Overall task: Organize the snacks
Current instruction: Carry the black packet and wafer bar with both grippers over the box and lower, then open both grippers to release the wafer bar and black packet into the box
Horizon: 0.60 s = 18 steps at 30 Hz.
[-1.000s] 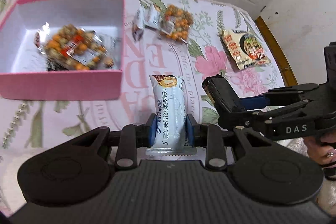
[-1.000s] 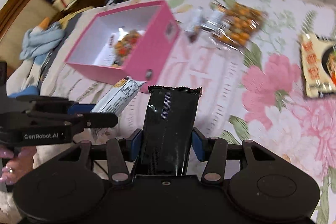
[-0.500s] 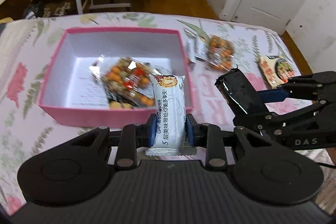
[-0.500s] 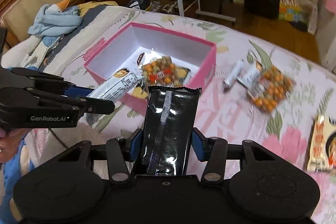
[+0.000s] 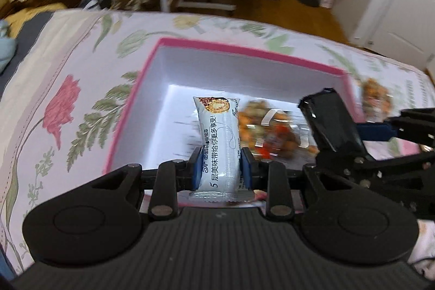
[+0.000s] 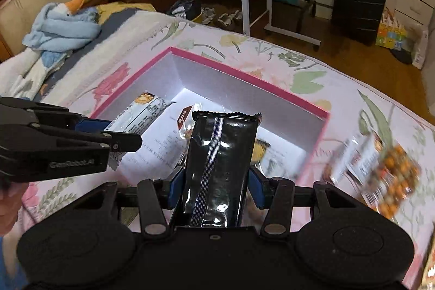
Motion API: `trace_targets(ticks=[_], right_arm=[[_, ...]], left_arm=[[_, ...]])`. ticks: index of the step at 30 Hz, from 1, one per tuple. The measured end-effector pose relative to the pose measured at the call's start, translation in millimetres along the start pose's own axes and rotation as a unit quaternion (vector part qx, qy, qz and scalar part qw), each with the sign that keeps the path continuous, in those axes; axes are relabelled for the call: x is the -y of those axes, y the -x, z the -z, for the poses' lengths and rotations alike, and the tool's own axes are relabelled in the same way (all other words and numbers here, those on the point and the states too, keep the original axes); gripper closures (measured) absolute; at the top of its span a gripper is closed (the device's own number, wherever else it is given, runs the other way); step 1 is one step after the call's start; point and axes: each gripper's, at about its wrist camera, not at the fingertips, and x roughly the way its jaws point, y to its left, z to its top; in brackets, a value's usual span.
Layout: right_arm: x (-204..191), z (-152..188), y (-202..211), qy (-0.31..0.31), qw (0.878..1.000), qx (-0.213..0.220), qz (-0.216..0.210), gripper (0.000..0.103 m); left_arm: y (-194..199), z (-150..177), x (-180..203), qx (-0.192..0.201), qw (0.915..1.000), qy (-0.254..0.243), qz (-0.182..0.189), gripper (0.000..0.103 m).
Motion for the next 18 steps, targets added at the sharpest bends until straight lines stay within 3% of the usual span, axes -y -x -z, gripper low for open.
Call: trace_targets(ticks=[7,9,11,18], right_arm=[[-12.6,-15.1,-49.4,-0.001,0.999,-0.037,0.018,0.048],[-14.9,-15.2,-55.2,-0.001,0.999,-0.039,0.020,0.048],[-16.4,-13.5,-53.0,-0.004,0.999,-0.035,0.016,0.047],[-25.7,-7.9,-27.8,0.016,0.999,-0.029,0.021,0.038]], left_arm=[[-32.8,1.0,-16.0,-0.015,0.9997,0.018,-0.001,0.073],[-33.8,1.6,-14.7,-0.015,0.9998,0.010,-0.001,0.068],[-30.3,3.4,-12.9,-0.015,0.9999,-0.002,0.002,0.063],[-3.6,11.0,-9.4,-0.005,0.9998,-0.018,0.012,0.056]])
